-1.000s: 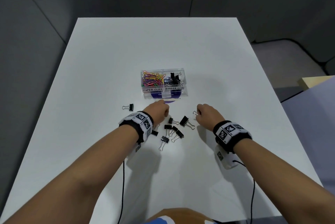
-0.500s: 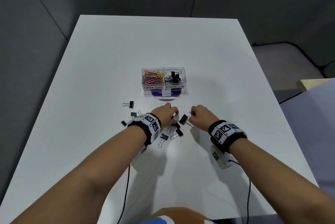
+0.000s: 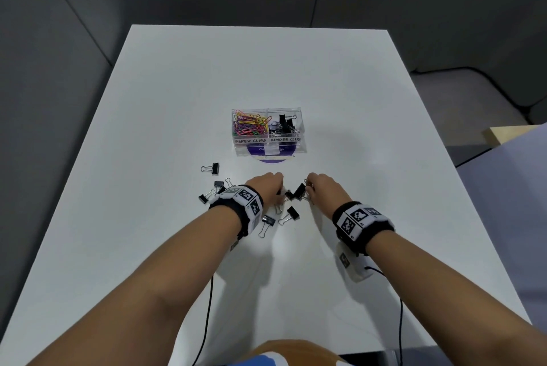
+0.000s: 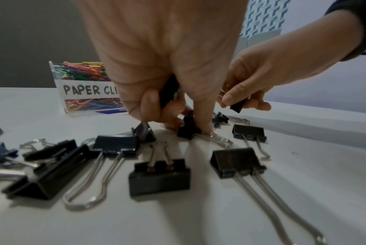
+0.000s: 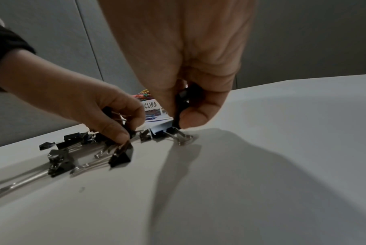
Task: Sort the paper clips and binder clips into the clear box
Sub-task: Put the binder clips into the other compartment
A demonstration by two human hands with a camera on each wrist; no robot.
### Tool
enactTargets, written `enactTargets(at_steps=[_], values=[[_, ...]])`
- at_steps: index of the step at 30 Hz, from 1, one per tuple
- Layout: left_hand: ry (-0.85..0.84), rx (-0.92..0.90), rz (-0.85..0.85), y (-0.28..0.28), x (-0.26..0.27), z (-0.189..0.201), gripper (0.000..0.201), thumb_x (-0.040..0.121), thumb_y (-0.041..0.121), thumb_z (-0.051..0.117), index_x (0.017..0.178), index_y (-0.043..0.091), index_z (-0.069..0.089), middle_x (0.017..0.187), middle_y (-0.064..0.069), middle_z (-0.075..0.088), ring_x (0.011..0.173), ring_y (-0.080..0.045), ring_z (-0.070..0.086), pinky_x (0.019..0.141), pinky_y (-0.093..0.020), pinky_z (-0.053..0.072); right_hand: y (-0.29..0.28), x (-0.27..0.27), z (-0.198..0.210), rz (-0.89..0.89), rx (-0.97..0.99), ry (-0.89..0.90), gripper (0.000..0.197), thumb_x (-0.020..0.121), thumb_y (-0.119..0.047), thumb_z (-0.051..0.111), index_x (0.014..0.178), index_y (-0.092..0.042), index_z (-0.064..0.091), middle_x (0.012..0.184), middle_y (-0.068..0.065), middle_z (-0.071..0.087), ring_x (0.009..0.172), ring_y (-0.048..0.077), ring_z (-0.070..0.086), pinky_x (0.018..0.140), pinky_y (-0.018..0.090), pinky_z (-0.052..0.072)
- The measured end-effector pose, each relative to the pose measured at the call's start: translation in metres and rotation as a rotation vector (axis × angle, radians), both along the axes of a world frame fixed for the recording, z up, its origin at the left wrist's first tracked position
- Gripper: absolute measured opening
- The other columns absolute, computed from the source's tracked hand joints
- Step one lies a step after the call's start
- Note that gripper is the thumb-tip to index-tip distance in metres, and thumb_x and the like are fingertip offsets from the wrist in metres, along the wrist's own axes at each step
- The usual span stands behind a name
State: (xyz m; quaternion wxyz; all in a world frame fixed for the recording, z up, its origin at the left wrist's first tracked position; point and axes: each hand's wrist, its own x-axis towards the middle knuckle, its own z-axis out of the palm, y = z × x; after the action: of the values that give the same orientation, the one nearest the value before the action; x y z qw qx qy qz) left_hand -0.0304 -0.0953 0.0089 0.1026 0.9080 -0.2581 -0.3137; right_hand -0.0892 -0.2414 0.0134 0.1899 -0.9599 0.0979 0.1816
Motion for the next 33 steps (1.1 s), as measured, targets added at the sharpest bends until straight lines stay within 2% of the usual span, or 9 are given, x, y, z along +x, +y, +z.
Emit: enactTargets(at_steps=[3, 8, 10, 12, 17, 21, 25, 29, 33], values=[[-0.038, 0.038, -0.028, -0.001, -0.001, -0.001, 0.028, 0.094, 0.023, 0.049, 0.112, 0.002, 0.049, 0.118, -0.016, 0.054, 0.104, -0.034, 0.057, 0.087, -0.039, 0.047, 0.001, 0.000, 0.004, -0.023, -0.023, -0.034, 0.002, 0.090, -0.011, 0.043, 0.090, -0.011, 0.046, 0.091, 0.015, 0.055, 0.076, 0.031, 0.051, 0.064, 0.033, 0.034], [-0.133, 0.062, -0.117, 0.004, 0.000, 0.009, 0.026, 0.097, 0.023, 0.040, 0.106, 0.001, 0.050, 0.107, -0.017, 0.057, 0.099, -0.033, 0.057, 0.080, -0.037, 0.046, -0.005, -0.001, 0.008, -0.039, -0.043, -0.023, 0.012, 0.085, -0.003, 0.040, 0.085, -0.015, 0.037, 0.080, 0.007, 0.050, 0.069, 0.026, 0.042, 0.061, 0.032, 0.031], [-0.149, 0.059, -0.117, 0.010, 0.004, 0.013, 0.019, 0.095, 0.020, 0.041, 0.103, 0.004, 0.049, 0.101, -0.017, 0.057, 0.094, -0.031, 0.056, 0.077, -0.034, 0.044, -0.006, -0.001, 0.007, -0.046, -0.033, -0.011, 0.012, 0.088, -0.004, 0.035, 0.093, -0.014, 0.041, 0.082, 0.008, 0.052, 0.071, 0.026, 0.044, 0.063, 0.031, 0.032], [-0.138, 0.031, -0.065, 0.015, 0.006, 0.016, 0.022, 0.093, 0.012, 0.040, 0.115, 0.006, 0.045, 0.107, -0.014, 0.061, 0.094, -0.031, 0.057, 0.076, -0.035, 0.044, -0.006, -0.001, 0.004, -0.059, -0.007, 0.012, 0.019, 0.095, -0.011, 0.030, 0.107, -0.010, 0.044, 0.087, 0.013, 0.059, 0.073, 0.028, 0.048, 0.065, 0.032, 0.034], [-0.041, 0.014, -0.029, 0.026, 0.006, 0.022, 0.042, 0.094, 0.013, 0.036, 0.135, 0.022, 0.030, 0.090, -0.005, 0.063, 0.057, -0.016, 0.047, 0.054, -0.025, 0.038, 0.004, -0.001, -0.001, -0.017, 0.004, 0.120, 0.045, 0.097, -0.033, 0.039, 0.137, -0.014, 0.029, 0.117, 0.016, 0.063, 0.103, 0.033, 0.060, 0.078, 0.036, 0.043], [-0.079, 0.058, -0.235, 0.026, -0.004, 0.021, 0.042, 0.093, 0.036, 0.045, 0.131, 0.021, 0.037, 0.101, -0.002, 0.066, 0.079, -0.021, 0.057, 0.072, -0.029, 0.043, 0.011, -0.003, -0.005, 0.056, -0.120, 0.097, 0.040, 0.094, -0.032, 0.046, 0.125, -0.009, 0.036, 0.110, 0.015, 0.063, 0.097, 0.032, 0.062, 0.068, 0.032, 0.037], [-0.125, 0.142, -0.337, 0.017, -0.003, 0.010, 0.036, 0.089, 0.032, 0.055, 0.119, 0.014, 0.045, 0.109, -0.007, 0.064, 0.096, -0.028, 0.062, 0.072, -0.032, 0.044, 0.009, -0.001, -0.007, 0.062, -0.115, 0.075, 0.033, 0.094, -0.031, 0.047, 0.116, -0.006, 0.042, 0.109, 0.014, 0.062, 0.096, 0.032, 0.061, 0.067, 0.031, 0.036], [-0.124, 0.135, -0.307, 0.019, 0.004, 0.006, 0.034, 0.091, 0.033, 0.051, 0.115, 0.009, 0.048, 0.107, -0.008, 0.064, 0.094, -0.028, 0.062, 0.075, -0.033, 0.047, 0.001, 0.004, -0.007, 0.073, -0.090, 0.085, 0.029, 0.094, -0.027, 0.046, 0.114, -0.006, 0.044, 0.113, 0.014, 0.059, 0.097, 0.033, 0.059, 0.071, 0.033, 0.038], [-0.149, 0.070, -0.275, 0.025, 0.014, 0.007, 0.029, 0.091, 0.029, 0.048, 0.110, 0.007, 0.048, 0.101, -0.011, 0.065, 0.074, -0.024, 0.052, 0.067, -0.032, 0.044, -0.013, 0.020, 0.005, 0.089, -0.031, 0.072, 0.036, 0.096, -0.024, 0.047, 0.126, -0.006, 0.042, 0.121, 0.016, 0.056, 0.103, 0.033, 0.059, 0.087, 0.039, 0.047]])
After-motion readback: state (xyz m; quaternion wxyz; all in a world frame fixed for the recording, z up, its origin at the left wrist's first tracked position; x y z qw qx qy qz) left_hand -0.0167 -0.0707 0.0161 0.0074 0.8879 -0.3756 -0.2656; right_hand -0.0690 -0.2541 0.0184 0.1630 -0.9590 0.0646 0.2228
